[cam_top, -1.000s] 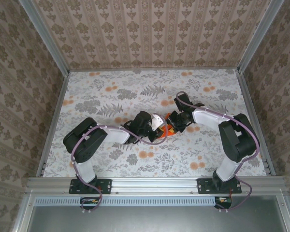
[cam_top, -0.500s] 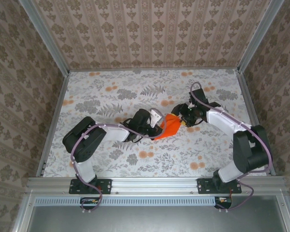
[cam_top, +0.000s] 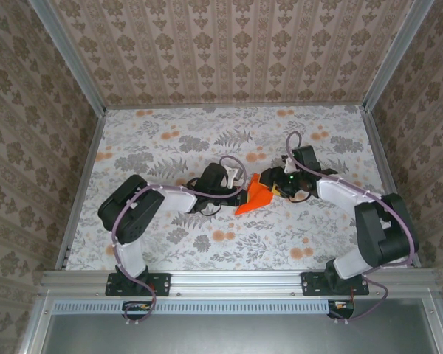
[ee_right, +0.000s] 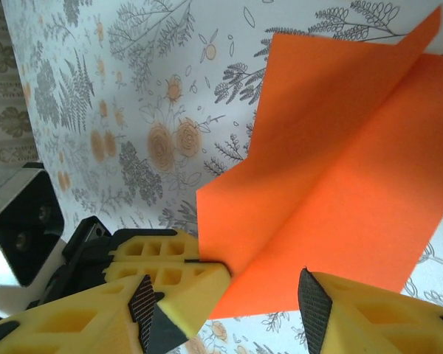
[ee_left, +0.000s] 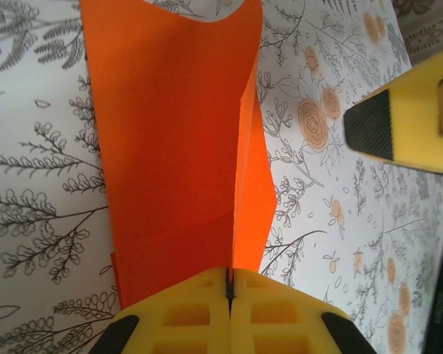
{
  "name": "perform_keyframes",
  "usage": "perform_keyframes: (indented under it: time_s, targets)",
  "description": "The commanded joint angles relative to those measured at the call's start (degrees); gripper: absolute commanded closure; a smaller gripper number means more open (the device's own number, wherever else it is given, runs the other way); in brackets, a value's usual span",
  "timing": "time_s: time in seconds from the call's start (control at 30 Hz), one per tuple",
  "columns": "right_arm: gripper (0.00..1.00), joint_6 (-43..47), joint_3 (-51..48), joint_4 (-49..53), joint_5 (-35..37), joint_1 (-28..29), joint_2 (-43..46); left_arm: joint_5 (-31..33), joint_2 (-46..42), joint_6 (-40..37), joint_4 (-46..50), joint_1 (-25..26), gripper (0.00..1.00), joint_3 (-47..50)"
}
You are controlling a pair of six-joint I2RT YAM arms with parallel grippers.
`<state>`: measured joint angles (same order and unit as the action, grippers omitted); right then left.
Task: Fold a paper plane with a square sheet of paper (pick it up from the middle)
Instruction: Fourth fold the wing at the center of the table.
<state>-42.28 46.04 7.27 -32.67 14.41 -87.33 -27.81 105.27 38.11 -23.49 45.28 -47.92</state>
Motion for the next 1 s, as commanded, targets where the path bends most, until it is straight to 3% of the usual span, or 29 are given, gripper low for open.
perform_keyframes:
  time_s: [0.0,0.97]
  targets:
    - [0.43,1.6,-0.5,-2.0,-3.2,0.3,-2.5,-2.6,1.3,5.1,-1.3,-0.5,0.94,-1.4]
    - [0.51,-1.3,2.3,-2.9,-1.7,2.3,-11.7,-4.7,3.4,7.9,-1.2,-1.1,0.93,-1.6]
